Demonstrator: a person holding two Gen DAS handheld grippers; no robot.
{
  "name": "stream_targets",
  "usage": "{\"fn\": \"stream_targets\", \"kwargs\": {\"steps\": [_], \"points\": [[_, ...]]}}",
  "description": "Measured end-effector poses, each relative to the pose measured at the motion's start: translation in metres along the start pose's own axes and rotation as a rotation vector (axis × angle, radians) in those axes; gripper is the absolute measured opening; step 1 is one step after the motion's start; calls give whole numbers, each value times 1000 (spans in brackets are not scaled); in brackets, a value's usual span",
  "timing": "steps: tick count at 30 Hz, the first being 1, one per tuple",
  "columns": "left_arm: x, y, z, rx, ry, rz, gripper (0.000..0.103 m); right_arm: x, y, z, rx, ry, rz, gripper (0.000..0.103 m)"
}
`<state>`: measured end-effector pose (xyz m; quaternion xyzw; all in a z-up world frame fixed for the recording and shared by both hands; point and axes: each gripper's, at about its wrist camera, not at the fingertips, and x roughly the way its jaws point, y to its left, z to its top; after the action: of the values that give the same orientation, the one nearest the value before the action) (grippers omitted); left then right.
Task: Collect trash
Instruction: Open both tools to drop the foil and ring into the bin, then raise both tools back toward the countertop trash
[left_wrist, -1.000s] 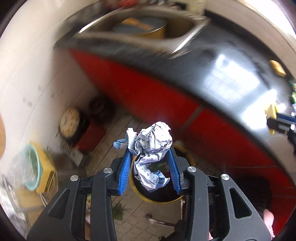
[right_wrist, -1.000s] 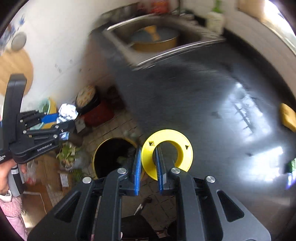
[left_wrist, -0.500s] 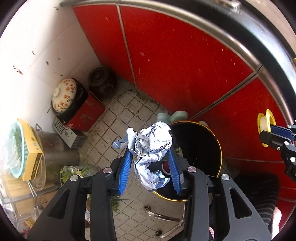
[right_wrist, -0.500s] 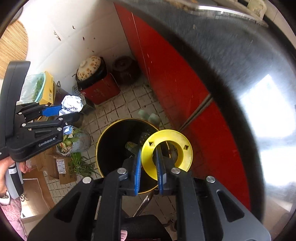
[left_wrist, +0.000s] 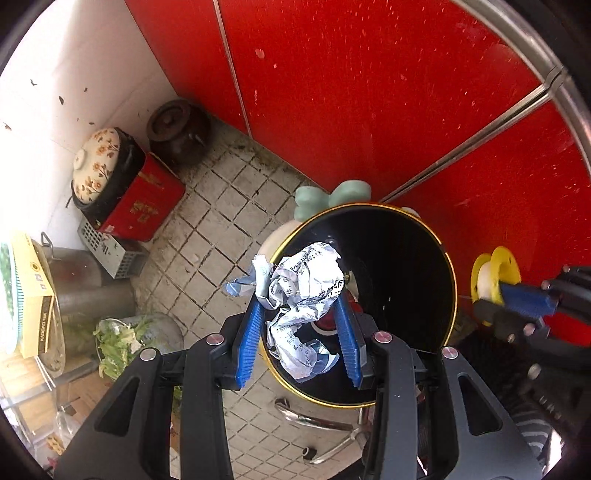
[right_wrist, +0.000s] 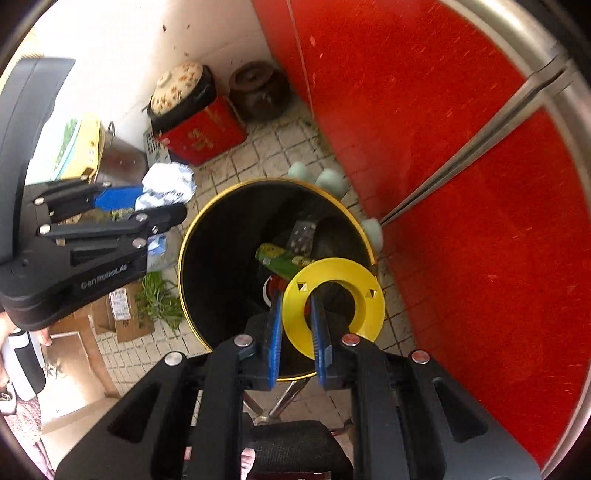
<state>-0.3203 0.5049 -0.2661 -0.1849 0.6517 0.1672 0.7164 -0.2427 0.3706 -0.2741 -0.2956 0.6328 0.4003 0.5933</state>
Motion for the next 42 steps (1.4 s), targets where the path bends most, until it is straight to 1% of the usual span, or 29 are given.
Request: {"fn": "stream_targets", "kwargs": {"steps": [6,11,19,21,22,23,24,25,26,27,29,31,33,34,36,39,41,42], "points": [[27,-7,-3,1,50,-16,38,16,0,-10,-8,41,12,15],[30,-13,-1,9,54,-25,38,24,5,-14,-17,63,14,15],[32,-14,1,10,55,-24,38,26,7,-18,-31,70,27,15],[28,-13,2,-1,41,-16,51,28,10,-19,-51,80,24,15],[26,-13,3,-4,38,-10,75,28,12,-20,-64,87,13,19],[22,-13,4,-7,30,10,89,26,15,-20,-80,87,6,28],[19,-12,6,-7,25,17,92,21,19,-22,-99,68,-4,64],[15,-10,8,-10,28,20,92,16,21,-23,-114,49,-24,92],[11,-7,10,-17,32,25,94,8,25,-25,-143,24,-40,94],[3,-3,15,-29,32,32,95,2,28,-26,-163,18,-35,94],[-18,4,23,-47,-1,40,96,-22,34,-28,-204,-7,-21,94],[-50,8,32,-54,-54,46,96,-58,37,-32,-240,-67,-16,94],[-95,3,41,-22,-112,48,96,-95,35,-38,-259,-122,-7,96],[-115,-5,44,9,-139,64,96,-117,31,-41,-266,-149,-6,96],[-147,-22,50,69,-189,92,96,-157,14,-51,-268,-191,-39,96],[-195,-70,59,180,-246,82,96,-198,-24,-64,-228,-235,-111,96],[-213,-104,63,249,-276,72,96,-227,-71,-76,-140,-271,-184,96],[-221,-126,66,283,-286,54,96,-238,-89,-82,-98,-289,-209,96]]}}
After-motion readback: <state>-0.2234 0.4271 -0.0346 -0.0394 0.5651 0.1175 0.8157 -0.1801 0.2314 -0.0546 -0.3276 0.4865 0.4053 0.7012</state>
